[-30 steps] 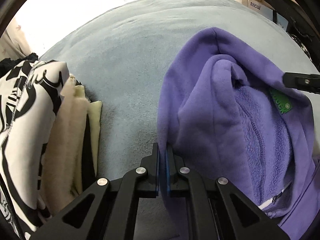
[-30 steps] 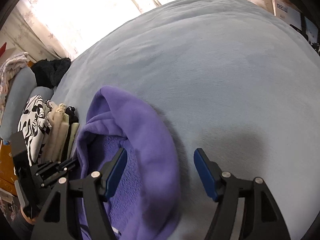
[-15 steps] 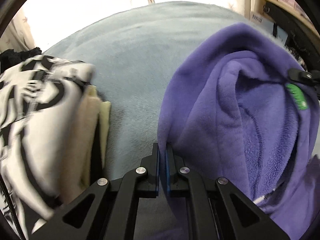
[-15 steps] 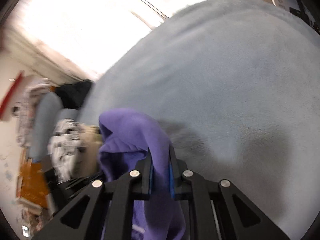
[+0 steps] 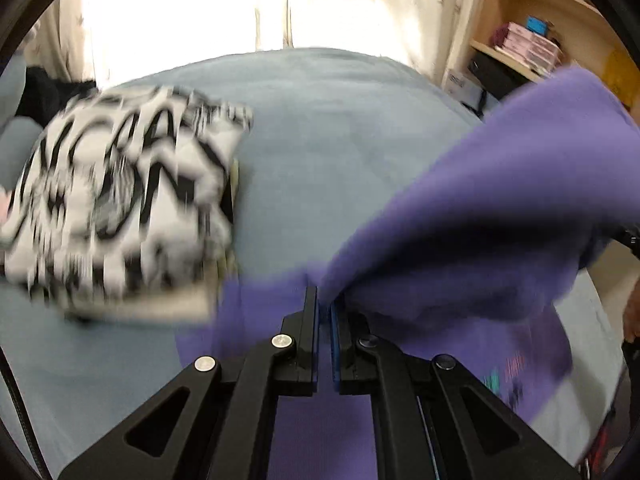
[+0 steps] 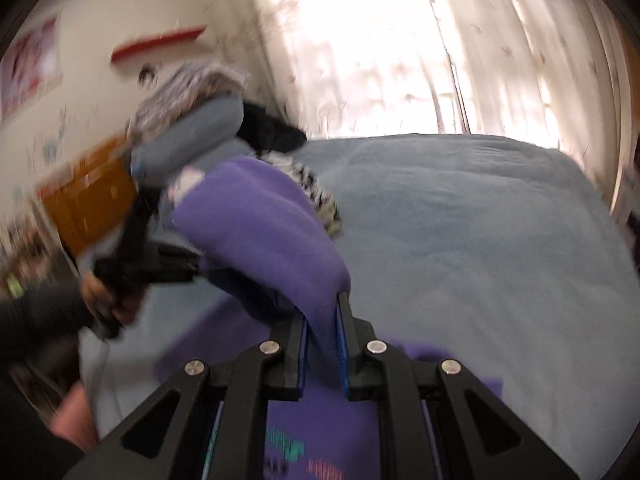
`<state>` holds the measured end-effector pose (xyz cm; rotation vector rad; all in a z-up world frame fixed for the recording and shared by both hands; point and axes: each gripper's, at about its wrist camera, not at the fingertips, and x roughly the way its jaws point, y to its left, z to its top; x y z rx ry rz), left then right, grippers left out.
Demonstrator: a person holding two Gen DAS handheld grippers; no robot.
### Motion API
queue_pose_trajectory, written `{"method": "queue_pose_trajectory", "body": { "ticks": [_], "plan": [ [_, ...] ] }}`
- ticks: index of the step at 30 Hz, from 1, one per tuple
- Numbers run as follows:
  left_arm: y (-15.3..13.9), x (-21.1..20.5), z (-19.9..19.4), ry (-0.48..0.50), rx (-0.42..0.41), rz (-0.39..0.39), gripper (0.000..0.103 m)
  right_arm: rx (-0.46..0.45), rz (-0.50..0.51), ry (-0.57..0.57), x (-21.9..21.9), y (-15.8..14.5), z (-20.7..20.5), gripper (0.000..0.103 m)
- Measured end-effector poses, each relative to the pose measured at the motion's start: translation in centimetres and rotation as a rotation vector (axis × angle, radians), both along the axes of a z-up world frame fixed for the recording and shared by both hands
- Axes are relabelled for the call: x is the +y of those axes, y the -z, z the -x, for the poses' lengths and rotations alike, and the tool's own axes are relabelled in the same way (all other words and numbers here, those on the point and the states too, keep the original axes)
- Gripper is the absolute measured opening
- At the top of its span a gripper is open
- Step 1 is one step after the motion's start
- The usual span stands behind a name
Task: Fold large clothes
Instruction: 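Lift the hood with both tools and fold it onto the hoodie body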
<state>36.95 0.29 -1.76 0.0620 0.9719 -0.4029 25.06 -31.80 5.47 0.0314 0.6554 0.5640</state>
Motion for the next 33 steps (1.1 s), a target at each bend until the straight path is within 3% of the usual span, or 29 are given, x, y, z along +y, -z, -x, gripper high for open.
{"method": "queue_pose_trajectory", "body": {
  "ticks": [4,6,10,12,15,17,20,23,30,33],
  "plan": [
    [3.4,0.6,5.4,-0.006,0.02,-0.048,0.0,0.013,0.132,0.045,1.8,3.6,5.5,0.015],
    [5.2,1.7,7.5,-0.032,0.066,-0.026,0.0,0.051,0.204,0.101,2.1,6.0,8.0,0.016],
    [8.0,3.6,9.5,-0.074,0.142,-0.007,0.0,0.227,0.289,0.153,3.3,10.8,10.2,0.019],
    [8.6,3.9,10.9,-0.073,0.166,0.009,0.0,0.295,0.286,0.177,3.1,12.2,11.2,0.019],
    [8.6,4.0,12.5,-0.051,0.184,0.046,0.0,0.352,0.217,0.224,2.4,12.6,12.8,0.021],
    [8.4,3.7,13.4,-0.024,0.206,0.116,0.003,0.377,0.13,0.249,1.7,12.6,13.8,0.038],
    [8.3,2.9,13.9,0.006,0.237,0.217,0.008,0.387,-0.016,0.283,1.3,12.1,14.4,0.051],
    [9.3,1.7,13.8,0.044,0.267,0.326,0.012,0.384,-0.136,0.286,1.3,11.4,14.6,0.055],
    [12.1,-1.5,11.5,0.125,0.305,0.478,0.025,0.408,-0.264,0.275,2.8,11.7,11.8,0.057],
    [13.8,-1.9,10.5,0.119,0.306,0.555,0.038,0.439,-0.334,0.271,2.8,12.6,10.6,0.057]
  ]
}}
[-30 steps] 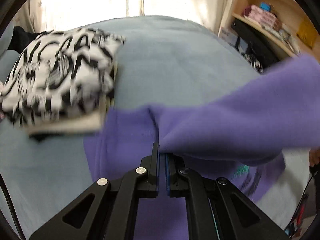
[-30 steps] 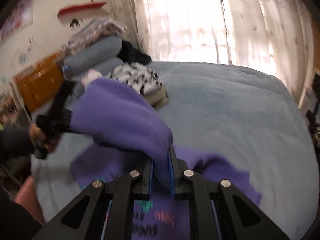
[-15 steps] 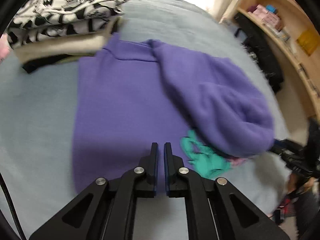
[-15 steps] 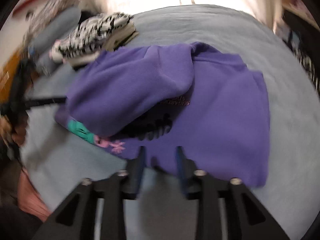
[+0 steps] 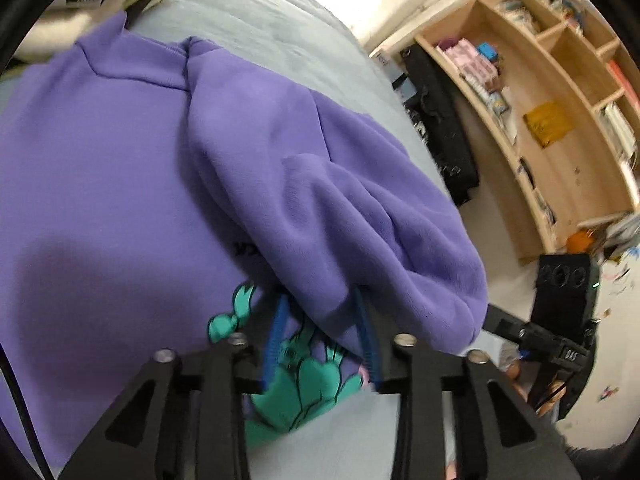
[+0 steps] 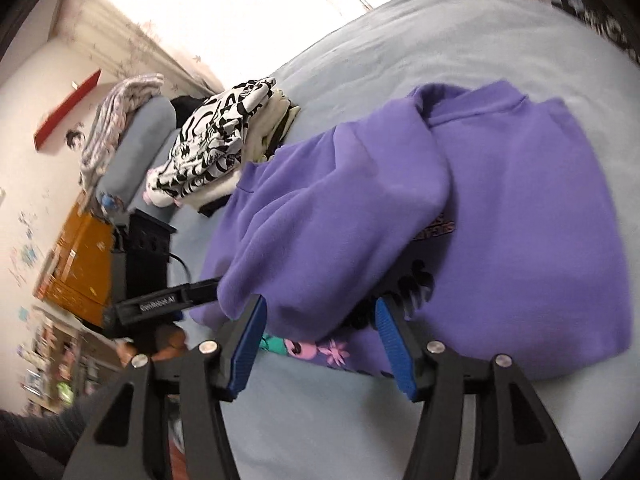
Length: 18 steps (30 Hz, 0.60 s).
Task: Fold large clothes
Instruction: 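Lift the hood with both tools and fold it onto the hoodie body, then lay the hood down on the body and open both tools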
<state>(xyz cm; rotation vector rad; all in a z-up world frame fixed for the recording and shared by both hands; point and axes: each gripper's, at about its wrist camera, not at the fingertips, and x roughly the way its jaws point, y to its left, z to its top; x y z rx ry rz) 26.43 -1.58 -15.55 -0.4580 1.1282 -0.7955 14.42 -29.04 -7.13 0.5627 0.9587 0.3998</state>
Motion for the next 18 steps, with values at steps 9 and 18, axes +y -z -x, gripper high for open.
{"method": "queue_pose_trajectory", "body": {
  "ticks": [9,18],
  "plan": [
    [1.2,-1.4,-1.9,-0.008,-0.071,0.148,0.036,0.015,-0.123,0.038,-0.1,2.3,-2.4,0.054],
    [-5.8,-1.1,-0.8,-0.126,-0.242,-0.17,0.009,0.008,-0.091,0.069,1.7,2.2,-2.8,0.017]
  ]
}}
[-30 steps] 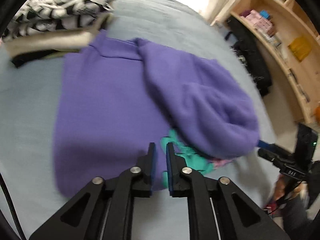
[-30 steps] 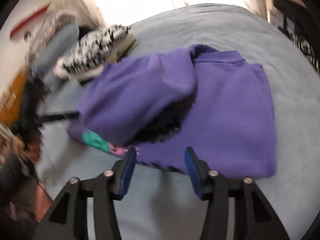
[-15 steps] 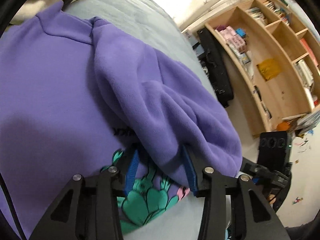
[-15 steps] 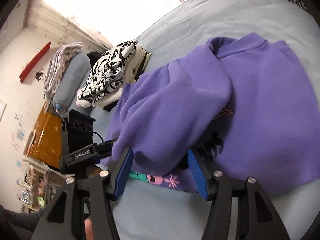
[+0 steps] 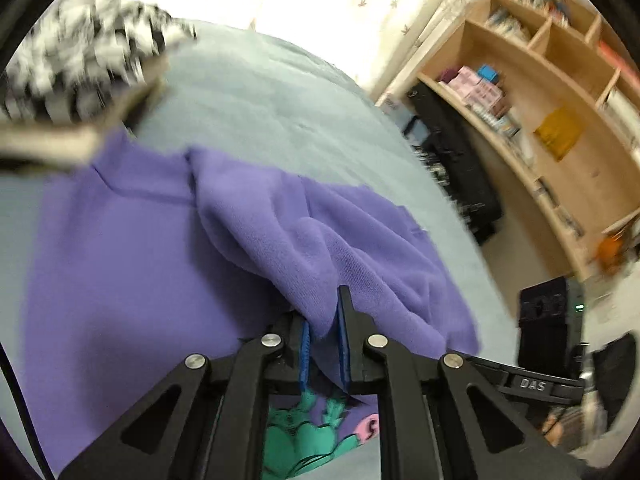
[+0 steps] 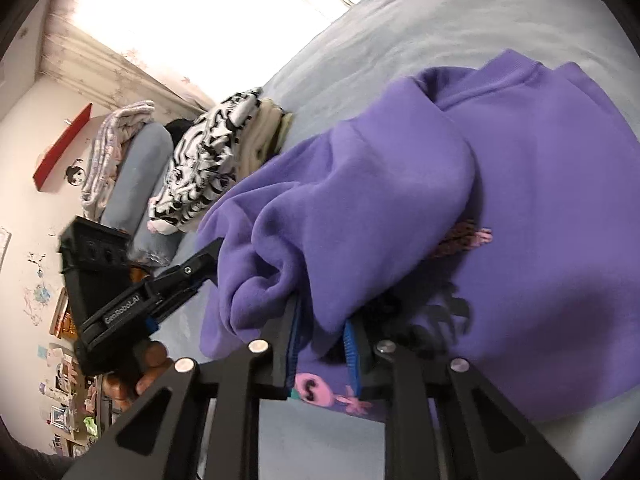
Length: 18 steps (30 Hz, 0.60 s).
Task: Fold large clothes
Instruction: 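Lay the hood down on the body and open both tools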
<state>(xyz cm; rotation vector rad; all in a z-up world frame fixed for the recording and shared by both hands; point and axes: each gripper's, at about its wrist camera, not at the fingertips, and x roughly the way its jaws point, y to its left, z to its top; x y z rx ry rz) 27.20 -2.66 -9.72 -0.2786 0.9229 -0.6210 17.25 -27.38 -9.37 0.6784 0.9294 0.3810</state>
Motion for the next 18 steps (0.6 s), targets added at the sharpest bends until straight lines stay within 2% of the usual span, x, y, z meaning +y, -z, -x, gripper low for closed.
{"method": "queue_pose_trajectory", "body": {
  "ticks": [1,2,3,5,8,12,15,17,18],
  "plan": [
    [-0.5,0.0,0.1,-0.017,0.002,-0.057,0.009,0.005,0.005,0.01,0.5,0.1,0.0,0.015],
    [-0.5,0.3,0.2,-0.029,0.014,-0.082,0.009,0.021,0.019,0.027,0.9,0.4,0.0,0.008],
    [-0.2,0.4,0.1,-0.05,0.037,-0.123,0.009,0.047,0.051,0.049,1.1,0.8,-0.1,0.008],
    [2.4,1.3,-0.1,-0.079,0.148,-0.191,0.009,0.139,0.093,0.099,1.5,2.7,0.3,0.008],
    [5.9,2.5,0.6,-0.096,0.228,-0.215,0.009,0.15,0.129,0.127,1.8,4.0,1.4,0.005],
    [6.1,2.6,1.4,-0.101,0.192,-0.227,0.009,0.102,0.17,0.106,2.0,3.1,2.5,0.006],
    [6.0,2.7,1.6,-0.091,0.177,-0.23,0.009,0.058,0.132,0.101,1.2,2.3,3.1,0.016],
    [5.8,2.4,1.7,-0.093,0.183,-0.212,0.009,0.039,0.109,0.132,0.0,1.9,3.3,0.036],
    [5.8,2.7,1.8,-0.097,0.192,-0.192,0.009,0.037,0.098,0.16,-0.7,1.8,3.2,0.05]
  ]
}}
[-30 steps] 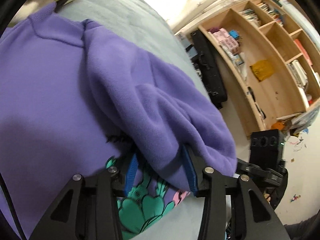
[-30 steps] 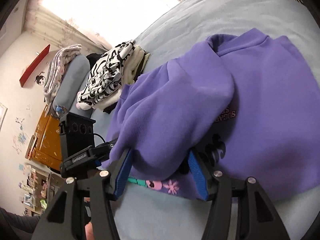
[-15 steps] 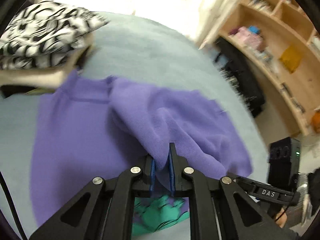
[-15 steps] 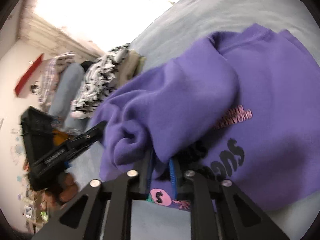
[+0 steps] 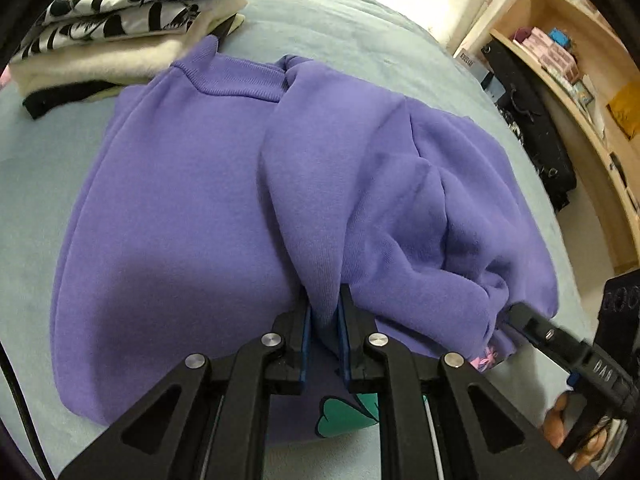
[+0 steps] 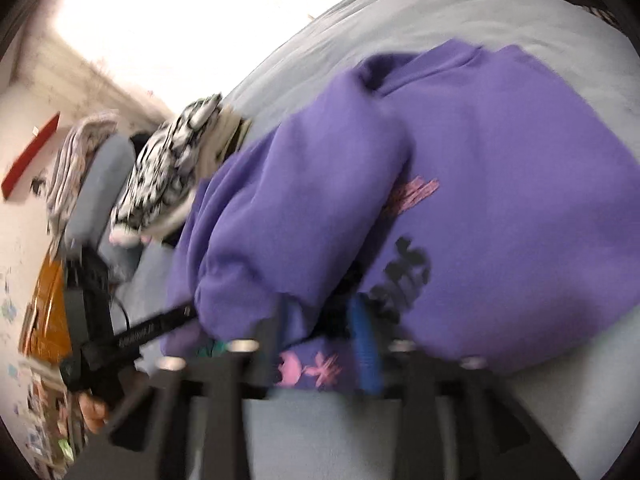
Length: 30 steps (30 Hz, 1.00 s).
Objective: Fold large clothes
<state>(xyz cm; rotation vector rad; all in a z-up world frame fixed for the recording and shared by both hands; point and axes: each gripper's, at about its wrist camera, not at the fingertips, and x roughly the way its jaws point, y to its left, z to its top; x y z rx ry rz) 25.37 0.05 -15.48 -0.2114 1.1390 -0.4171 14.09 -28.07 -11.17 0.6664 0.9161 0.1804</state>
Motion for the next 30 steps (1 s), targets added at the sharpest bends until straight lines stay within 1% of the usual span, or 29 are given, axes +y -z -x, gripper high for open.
{"method": "queue_pose_trajectory", "body": {
  "ticks": [1,4,5,7,8,9,10,12,13,14,16,18,21,24,25,26,28,30],
  "plan": [
    [0.0,1.0,0.1,-0.005,0.005,0.012,0.009,-0.013,-0.024,0.023,-0.8,-0.1,-0.1,0.055],
    [-0.2,1.1,0.2,-0.014,0.008,0.035,0.009,-0.031,-0.079,0.038,-1.8,-0.2,-1.1,0.055],
    [-0.3,0.8,0.2,-0.015,0.006,0.034,0.009,-0.014,-0.075,0.053,-2.0,-0.1,-1.9,0.055],
    [-0.4,0.7,0.4,-0.012,0.0,0.024,0.009,0.008,-0.083,0.048,-2.0,0.3,-2.9,0.054],
    [-0.4,0.7,0.4,-0.008,-0.002,0.022,0.009,0.013,-0.085,0.046,-2.0,0.6,-3.4,0.036],
    [-0.5,0.6,0.5,-0.004,-0.003,0.021,0.009,0.011,-0.08,0.034,-1.7,0.5,-3.8,0.021],
    [-0.6,0.8,0.5,-0.004,-0.001,0.021,0.009,0.013,-0.063,0.027,-1.6,0.3,-3.8,0.019],
    [-0.7,0.7,0.6,0.008,0.011,0.041,0.009,0.009,0.032,0.051,-1.2,-0.5,-3.3,0.019],
    [-0.7,0.5,0.6,0.016,0.023,0.05,0.01,0.019,0.102,0.072,-1.1,-0.7,-2.9,0.018],
    [-0.4,0.1,0.5,0.025,0.034,0.034,0.011,0.029,0.128,0.083,-1.2,-0.5,-2.7,0.018],
    [0.2,-0.3,0.3,0.033,0.035,-0.005,0.013,0.062,0.146,0.086,-1.2,0.9,-2.8,0.019],
    [0.3,-0.5,0.3,0.029,0.035,-0.015,0.013,0.051,0.192,0.078,-1.0,0.6,-2.5,0.019],
    [-0.5,-0.2,0.6,0.029,0.021,-0.021,0.015,0.06,0.25,0.066,-0.7,-0.4,-2.4,0.03],
    [-1.5,0.3,1.4,0.02,-0.012,-0.063,0.029,0.071,0.292,0.071,-0.6,-1.2,-2.0,0.033],
    [-2.0,0.4,1.8,0.013,-0.026,-0.081,0.036,0.071,0.311,0.073,-0.6,-1.6,-1.7,0.034],
    [-2.3,0.5,2.2,0.01,-0.04,-0.092,0.038,0.074,0.326,0.08,-0.7,-2.0,-1.4,0.035],
    [-3.3,0.9,2.9,-0.002,-0.066,-0.105,0.038,0.07,0.329,0.093,-1.0,-2.6,-0.6,0.035],
    [-4.3,1.1,3.5,-0.008,-0.096,-0.107,0.038,0.023,0.358,0.101,-0.7,-3.6,0.3,0.035]
  ]
}}
